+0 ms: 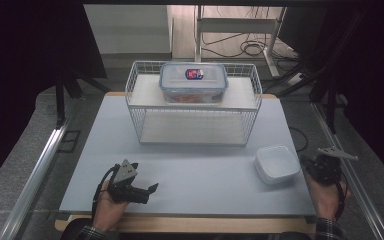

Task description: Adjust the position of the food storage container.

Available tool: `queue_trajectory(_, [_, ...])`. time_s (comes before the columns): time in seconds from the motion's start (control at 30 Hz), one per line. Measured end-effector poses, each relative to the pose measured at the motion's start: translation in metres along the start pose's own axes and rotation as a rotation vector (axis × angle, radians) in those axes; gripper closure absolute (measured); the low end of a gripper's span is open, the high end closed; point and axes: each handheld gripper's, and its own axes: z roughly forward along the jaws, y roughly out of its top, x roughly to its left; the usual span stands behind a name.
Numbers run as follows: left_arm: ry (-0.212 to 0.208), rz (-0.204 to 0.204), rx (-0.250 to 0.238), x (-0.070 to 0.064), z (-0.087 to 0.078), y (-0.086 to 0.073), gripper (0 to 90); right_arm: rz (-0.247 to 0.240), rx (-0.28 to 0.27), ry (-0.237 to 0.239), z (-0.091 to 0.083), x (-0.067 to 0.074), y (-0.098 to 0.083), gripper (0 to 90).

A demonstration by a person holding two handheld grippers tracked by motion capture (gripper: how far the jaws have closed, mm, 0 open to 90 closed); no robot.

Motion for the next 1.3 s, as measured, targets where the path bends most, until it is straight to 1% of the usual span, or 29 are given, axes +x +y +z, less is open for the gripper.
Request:
queue_trajectory(0.07, [-0.002, 0.000, 0.000, 0.000, 0.000, 0.000, 0.5, 0.001, 0.004, 0.003, 0.002, -0.001, 0.000, 89.4])
queue_trajectory(0.13, [-0.003, -0.001, 0.002, 0.000, 0.000, 0.000, 0.5, 0.004, 0.027, 0.024, 0.009, -0.004, -0.002, 89.4])
queue_trajectory(0.3, [-0.004, -0.001, 0.004, 0.000, 0.001, 0.000, 0.5, 0.019, 0.039, 0.044, 0.009, -0.002, -0.002, 89.4])
queue_trajectory(0.33, [-0.005, 0.000, 0.006, 0.000, 0.001, 0.000, 0.5, 0.015, 0.044, 0.062, 0.010, 0.002, -0.002, 89.4])
queue_trajectory(0.47, [-0.005, 0.002, 0.008, -0.001, 0.001, 0.000, 0.5, -0.002, 0.056, 0.092, 0.011, 0.011, 0.000, 89.4])
queue_trajectory(0.5, [-0.005, 0.002, 0.008, -0.001, 0.001, 0.000, 0.5, -0.002, 0.056, 0.092, 0.011, 0.011, 0.000, 89.4])
queue_trajectory(0.53, [-0.005, 0.002, 0.009, -0.001, 0.002, 0.000, 0.5, -0.010, 0.062, 0.105, 0.012, 0.017, 0.001, 89.4])
queue_trajectory(0.63, [-0.006, 0.003, 0.010, -0.001, 0.002, 0.000, 0.5, -0.014, 0.066, 0.124, 0.014, 0.023, 0.001, 89.4])
queue_trajectory(0.73, [-0.007, 0.005, 0.012, -0.001, 0.002, 0.000, 0.5, -0.024, 0.072, 0.154, 0.015, 0.031, 0.002, 89.4])
queue_trajectory(0.77, [-0.007, 0.005, 0.012, -0.001, 0.002, 0.000, 0.5, -0.024, 0.072, 0.154, 0.015, 0.031, 0.002, 89.4])
queue_trajectory(0.8, [-0.009, 0.002, 0.013, -0.001, 0.002, 0.000, 0.5, -0.037, 0.074, 0.169, 0.017, 0.037, 0.003, 89.4])
queue_trajectory(1.0, [-0.010, 0.004, 0.016, -0.002, 0.003, 0.000, 0.5, -0.062, 0.086, 0.225, 0.022, 0.057, 0.005, 89.4])
queue_trajectory(1.03, [-0.010, 0.004, 0.016, -0.002, 0.003, 0.000, 0.5, -0.062, 0.086, 0.225, 0.022, 0.057, 0.005, 89.4])
queue_trajectory(1.07, [-0.011, 0.005, 0.018, -0.002, 0.004, 0.000, 0.5, -0.073, 0.090, 0.243, 0.024, 0.065, 0.006, 89.4])
queue_trajectory(1.13, [-0.011, 0.006, 0.018, -0.003, 0.004, 0.000, 0.5, -0.084, 0.096, 0.265, 0.025, 0.073, 0.008, 89.4])
queue_trajectory(1.17, [-0.011, 0.006, 0.018, -0.003, 0.004, 0.000, 0.5, -0.084, 0.096, 0.265, 0.025, 0.073, 0.008, 89.4])
queue_trajectory(1.2, [-0.013, 0.006, 0.020, -0.003, 0.004, 0.000, 0.5, -0.095, 0.097, 0.284, 0.027, 0.081, 0.009, 89.3])
queue_trajectory(1.23, [-0.013, 0.006, 0.020, -0.003, 0.004, 0.000, 0.5, -0.095, 0.097, 0.284, 0.027, 0.081, 0.009, 89.3])
queue_trajectory(1.27, [-0.014, 0.006, 0.022, -0.003, 0.005, 0.000, 0.5, -0.109, 0.100, 0.305, 0.029, 0.090, 0.010, 89.3])
queue_trajectory(1.3, [-0.014, 0.006, 0.022, -0.003, 0.005, 0.000, 0.5, -0.109, 0.100, 0.305, 0.029, 0.090, 0.010, 89.3])
